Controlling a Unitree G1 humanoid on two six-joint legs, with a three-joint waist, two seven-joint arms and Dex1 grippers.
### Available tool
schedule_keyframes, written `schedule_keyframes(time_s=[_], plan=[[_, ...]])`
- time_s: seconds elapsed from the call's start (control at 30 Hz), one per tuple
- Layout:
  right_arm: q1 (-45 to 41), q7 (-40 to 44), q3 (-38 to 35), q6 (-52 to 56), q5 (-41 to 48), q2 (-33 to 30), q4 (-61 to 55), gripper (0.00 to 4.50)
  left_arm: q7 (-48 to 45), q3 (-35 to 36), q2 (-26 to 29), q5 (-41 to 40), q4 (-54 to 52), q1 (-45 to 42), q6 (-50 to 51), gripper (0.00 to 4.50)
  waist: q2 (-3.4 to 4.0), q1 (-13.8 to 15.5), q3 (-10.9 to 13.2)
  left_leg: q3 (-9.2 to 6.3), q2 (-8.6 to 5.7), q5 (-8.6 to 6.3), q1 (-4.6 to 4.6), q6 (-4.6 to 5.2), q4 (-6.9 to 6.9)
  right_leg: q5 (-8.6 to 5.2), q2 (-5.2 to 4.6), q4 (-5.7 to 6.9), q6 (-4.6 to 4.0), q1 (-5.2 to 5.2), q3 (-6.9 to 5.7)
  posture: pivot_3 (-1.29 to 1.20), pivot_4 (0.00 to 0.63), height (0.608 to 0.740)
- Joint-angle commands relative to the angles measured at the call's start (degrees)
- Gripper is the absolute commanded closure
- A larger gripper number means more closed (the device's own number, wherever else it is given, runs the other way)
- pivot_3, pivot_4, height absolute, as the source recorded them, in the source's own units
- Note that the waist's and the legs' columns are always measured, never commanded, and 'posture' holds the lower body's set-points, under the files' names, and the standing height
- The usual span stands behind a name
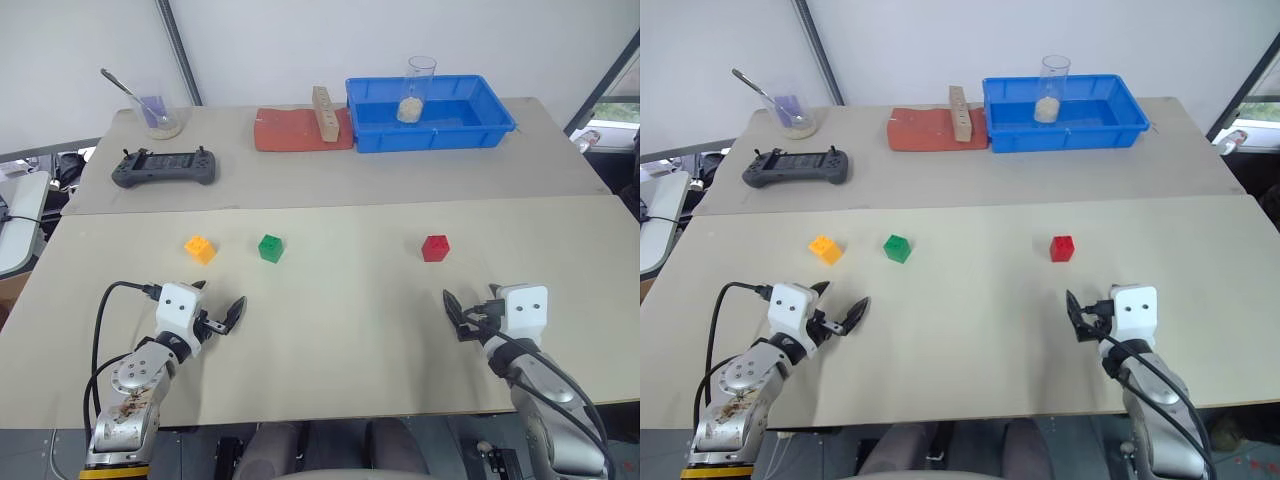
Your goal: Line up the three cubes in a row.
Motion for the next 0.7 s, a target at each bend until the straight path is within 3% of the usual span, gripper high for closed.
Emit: schedule_keyframes(time_s=[0.03, 0.17, 0.43, 0.7], plan=[[-0.3, -0.3, -1.2, -2.3, -0.1, 0.2, -1.0, 0.00, -0.2, -0.5, 0.2, 0.2, 0.4, -0.5, -0.1, 0.02, 0.00, 0.0, 0.0, 0.00, 0.00, 0.00, 0.00, 0.00, 0.00, 0.00, 0.00, 0.00, 0.00, 0.00, 0.00, 0.00, 0.150, 0.740], [-0.1, -0.1, -1.6, -2.9, -0.2, 0.0, -0.4, 0.00, -4.0, -1.8, 1.9, -0.2, 0.1, -2.1, -2.2, 0.02, 0.00, 0.1, 0.0, 0.00, 0.00, 0.00, 0.00, 0.00, 0.00, 0.00, 0.00, 0.00, 0.00, 0.01, -0.01, 0.00, 0.150, 0.740], [-6.7, 0.1, 0.9, -2.1, -1.2, -0.5, 2.9, 0.00, -24.9, -8.7, 11.5, -8.6, -4.7, -15.4, 0.1, 0.02, -0.02, -0.3, 0.0, 0.00, 0.00, 0.03, -0.01, -0.03, 0.01, 0.00, 0.03, 0.01, -0.01, -0.02, -0.02, 0.00, 0.150, 0.740], [-16.6, 0.0, 4.1, -3.0, -2.8, 0.6, 12.8, 0.00, -32.6, -13.5, 10.8, -14.9, -4.2, -30.8, 7.2, 0.02, -0.06, -0.8, 0.0, 0.01, -0.01, 0.07, -0.17, -0.08, -0.04, 0.01, 0.08, 0.11, -0.01, 0.00, -0.03, 0.00, 0.150, 0.740]])
